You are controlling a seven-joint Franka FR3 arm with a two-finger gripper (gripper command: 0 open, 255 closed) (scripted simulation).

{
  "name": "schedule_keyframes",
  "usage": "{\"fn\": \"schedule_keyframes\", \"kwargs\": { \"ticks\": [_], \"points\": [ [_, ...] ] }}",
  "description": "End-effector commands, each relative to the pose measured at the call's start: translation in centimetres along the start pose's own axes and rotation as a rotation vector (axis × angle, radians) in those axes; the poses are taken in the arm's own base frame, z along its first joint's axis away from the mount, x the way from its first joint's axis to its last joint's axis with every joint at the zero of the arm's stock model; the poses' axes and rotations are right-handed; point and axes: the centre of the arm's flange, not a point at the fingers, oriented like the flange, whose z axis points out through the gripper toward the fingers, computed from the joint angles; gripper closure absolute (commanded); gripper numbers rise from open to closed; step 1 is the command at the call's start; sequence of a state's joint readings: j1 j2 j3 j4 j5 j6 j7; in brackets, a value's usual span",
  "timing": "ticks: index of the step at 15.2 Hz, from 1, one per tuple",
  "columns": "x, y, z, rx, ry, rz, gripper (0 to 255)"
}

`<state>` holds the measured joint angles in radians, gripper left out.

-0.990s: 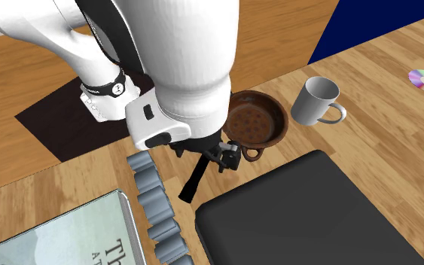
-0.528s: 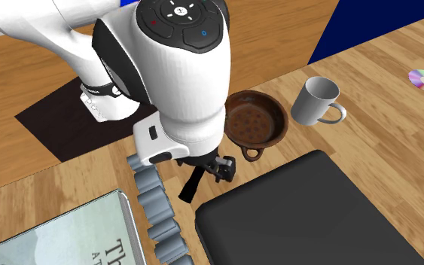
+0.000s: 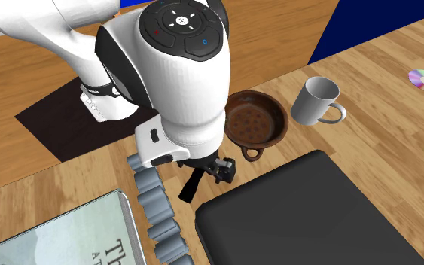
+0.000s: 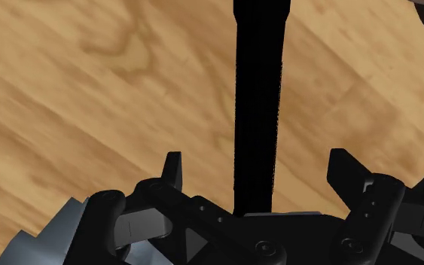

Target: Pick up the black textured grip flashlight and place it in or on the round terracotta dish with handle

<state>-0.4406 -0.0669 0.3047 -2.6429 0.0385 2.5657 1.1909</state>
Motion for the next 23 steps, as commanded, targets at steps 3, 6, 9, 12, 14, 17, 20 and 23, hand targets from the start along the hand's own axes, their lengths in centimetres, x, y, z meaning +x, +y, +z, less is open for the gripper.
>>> {"fn": "schedule_keyframes", "kwargs": {
  "ticks": [3,6,9,12,14,17,20,23],
  "points": [
    [0.0,0.0,0.0,0.000,0.000,0.000,255],
    [0.0,0.1,-0.2,0.000,0.000,0.000,255],
    [0.0,0.1,-0.1,0.000,0.000,0.000,255],
    [0.0,0.0,-1.1,0.000,0.000,0.000,255],
    [0.0,0.0,-2.1,0.000,0.000,0.000,255],
    [0.0,0.0,-3.7,0.000,0.000,0.000,255],
    [0.0,0.1,-5.3,0.000,0.000,0.000,255],
    [0.0,0.1,-6.9,0.000,0.000,0.000,255]
  ]
}}
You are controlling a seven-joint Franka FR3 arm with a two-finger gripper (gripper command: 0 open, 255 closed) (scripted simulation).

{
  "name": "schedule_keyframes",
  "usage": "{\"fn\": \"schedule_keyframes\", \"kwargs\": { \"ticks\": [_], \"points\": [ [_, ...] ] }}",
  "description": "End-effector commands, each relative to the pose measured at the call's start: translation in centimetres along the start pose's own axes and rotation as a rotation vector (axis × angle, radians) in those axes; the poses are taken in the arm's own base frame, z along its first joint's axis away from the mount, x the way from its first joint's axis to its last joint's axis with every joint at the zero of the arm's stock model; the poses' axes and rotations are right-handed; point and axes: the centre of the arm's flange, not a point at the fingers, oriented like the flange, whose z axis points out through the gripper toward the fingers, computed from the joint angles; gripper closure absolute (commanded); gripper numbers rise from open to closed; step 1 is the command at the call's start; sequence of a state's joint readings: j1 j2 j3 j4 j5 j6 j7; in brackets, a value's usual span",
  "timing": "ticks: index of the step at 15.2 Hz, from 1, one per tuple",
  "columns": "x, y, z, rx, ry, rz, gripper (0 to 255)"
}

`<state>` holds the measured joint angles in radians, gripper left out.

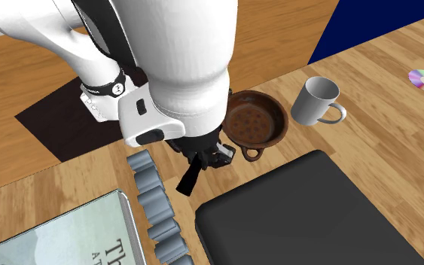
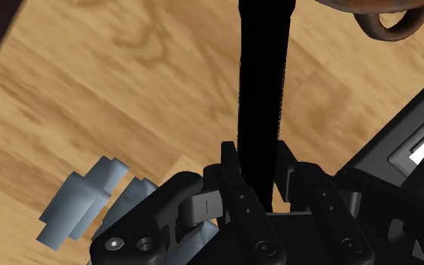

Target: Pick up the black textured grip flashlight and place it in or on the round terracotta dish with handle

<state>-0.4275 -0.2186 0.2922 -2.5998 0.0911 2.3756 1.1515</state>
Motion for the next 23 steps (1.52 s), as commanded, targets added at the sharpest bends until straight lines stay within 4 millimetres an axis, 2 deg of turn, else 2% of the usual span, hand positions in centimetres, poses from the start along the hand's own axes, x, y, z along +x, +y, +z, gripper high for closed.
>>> {"fn": "schedule_keyframes", "kwargs": {
  "ticks": [1,10,23],
  "points": [
    [0.0,0.1,-1.2,0.000,0.000,0.000,255],
    [0.0,0.1,-5.8,0.000,0.000,0.000,255],
    [-15.9,-6.3,-5.4,0.000,0.000,0.000,255]
  ]
}}
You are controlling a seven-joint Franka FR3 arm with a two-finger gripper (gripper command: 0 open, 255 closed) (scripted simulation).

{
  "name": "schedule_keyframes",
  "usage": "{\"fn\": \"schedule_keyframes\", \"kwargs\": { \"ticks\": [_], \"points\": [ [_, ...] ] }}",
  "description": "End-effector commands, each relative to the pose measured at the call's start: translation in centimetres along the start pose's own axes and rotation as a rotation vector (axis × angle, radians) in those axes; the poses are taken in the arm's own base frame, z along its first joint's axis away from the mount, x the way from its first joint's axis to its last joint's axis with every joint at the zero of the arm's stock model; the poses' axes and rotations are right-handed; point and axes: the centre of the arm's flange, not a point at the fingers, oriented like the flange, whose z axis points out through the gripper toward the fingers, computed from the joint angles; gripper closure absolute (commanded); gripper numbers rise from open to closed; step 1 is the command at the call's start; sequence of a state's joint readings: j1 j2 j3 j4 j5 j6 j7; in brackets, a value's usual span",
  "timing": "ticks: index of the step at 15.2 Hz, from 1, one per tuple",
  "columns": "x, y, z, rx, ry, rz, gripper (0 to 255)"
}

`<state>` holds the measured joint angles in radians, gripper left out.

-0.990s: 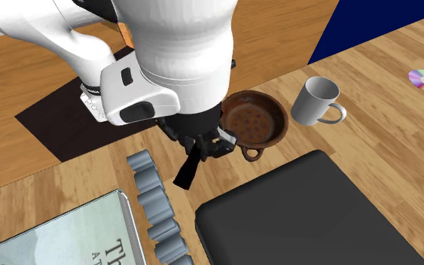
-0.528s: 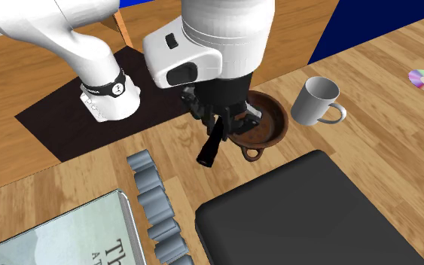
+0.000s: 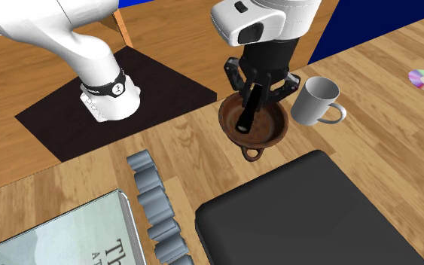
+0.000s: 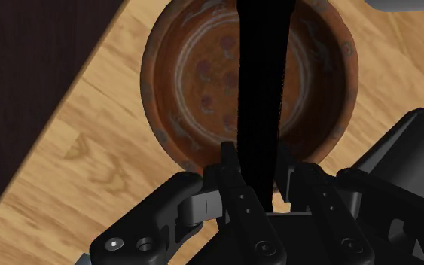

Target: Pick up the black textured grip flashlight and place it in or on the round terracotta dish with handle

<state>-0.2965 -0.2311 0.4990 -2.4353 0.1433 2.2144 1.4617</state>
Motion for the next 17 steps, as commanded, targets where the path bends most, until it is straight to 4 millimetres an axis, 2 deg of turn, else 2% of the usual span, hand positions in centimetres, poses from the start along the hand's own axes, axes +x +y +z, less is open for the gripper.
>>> {"fn": "schedule_keyframes", "kwargs": {
  "ticks": [1,13,17],
  "points": [
    [-1.6,-0.6,-0.1,0.000,0.000,0.002,255],
    [-1.6,-0.7,6.5,0.000,0.000,0.002,255],
    [-1.6,-0.7,6.5,0.000,0.000,0.002,255]
  ]
}}
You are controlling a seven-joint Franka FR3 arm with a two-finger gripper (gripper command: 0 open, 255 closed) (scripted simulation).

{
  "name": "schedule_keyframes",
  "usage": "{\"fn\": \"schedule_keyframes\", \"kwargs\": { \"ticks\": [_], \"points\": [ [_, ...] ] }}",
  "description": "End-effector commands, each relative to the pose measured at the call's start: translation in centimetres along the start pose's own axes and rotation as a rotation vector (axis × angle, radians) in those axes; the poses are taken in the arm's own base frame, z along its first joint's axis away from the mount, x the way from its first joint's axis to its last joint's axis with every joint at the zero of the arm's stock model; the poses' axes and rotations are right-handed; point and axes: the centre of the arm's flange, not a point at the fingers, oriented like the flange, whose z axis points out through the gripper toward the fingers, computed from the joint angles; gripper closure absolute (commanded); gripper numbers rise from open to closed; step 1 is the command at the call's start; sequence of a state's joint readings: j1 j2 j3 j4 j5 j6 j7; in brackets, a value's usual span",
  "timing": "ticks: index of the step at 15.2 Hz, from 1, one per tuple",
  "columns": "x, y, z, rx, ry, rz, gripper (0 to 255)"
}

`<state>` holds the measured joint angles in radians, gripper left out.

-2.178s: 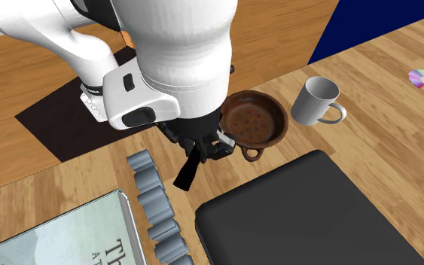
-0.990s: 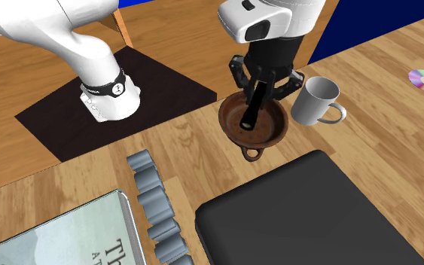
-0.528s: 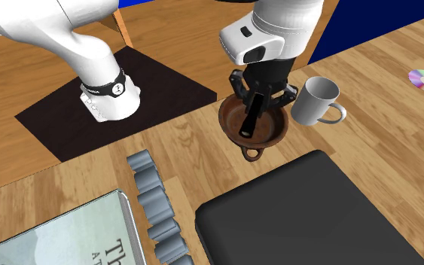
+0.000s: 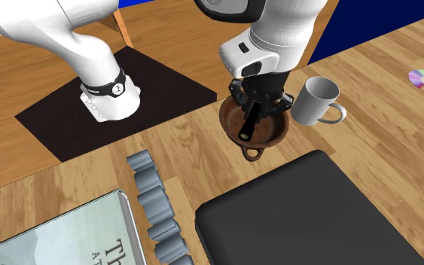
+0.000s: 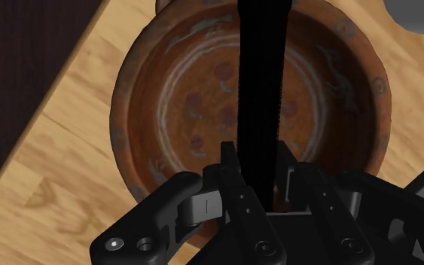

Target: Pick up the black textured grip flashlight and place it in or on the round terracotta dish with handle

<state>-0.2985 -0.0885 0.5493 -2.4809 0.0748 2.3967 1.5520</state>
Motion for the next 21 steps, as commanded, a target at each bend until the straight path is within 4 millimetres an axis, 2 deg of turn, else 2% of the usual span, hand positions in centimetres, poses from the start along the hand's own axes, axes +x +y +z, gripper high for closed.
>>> {"fn": "schedule_keyframes", "kwargs": {
  "ticks": [1,4,5,10,14,21],
  "points": [
    [0.1,0.1,0.3,-0.005,-0.001,0.002,255],
    [0.1,0.1,0.3,-0.005,-0.001,0.002,255],
    [0.1,0.1,0.3,-0.004,-0.001,0.002,0],
    [0.1,0.1,0.3,-0.005,-0.001,0.002,0],
    [0.1,0.1,-4.7,-0.005,-0.001,0.002,0],
    [0.1,0.1,-4.7,-0.005,-0.001,0.002,0]
  ]
}}
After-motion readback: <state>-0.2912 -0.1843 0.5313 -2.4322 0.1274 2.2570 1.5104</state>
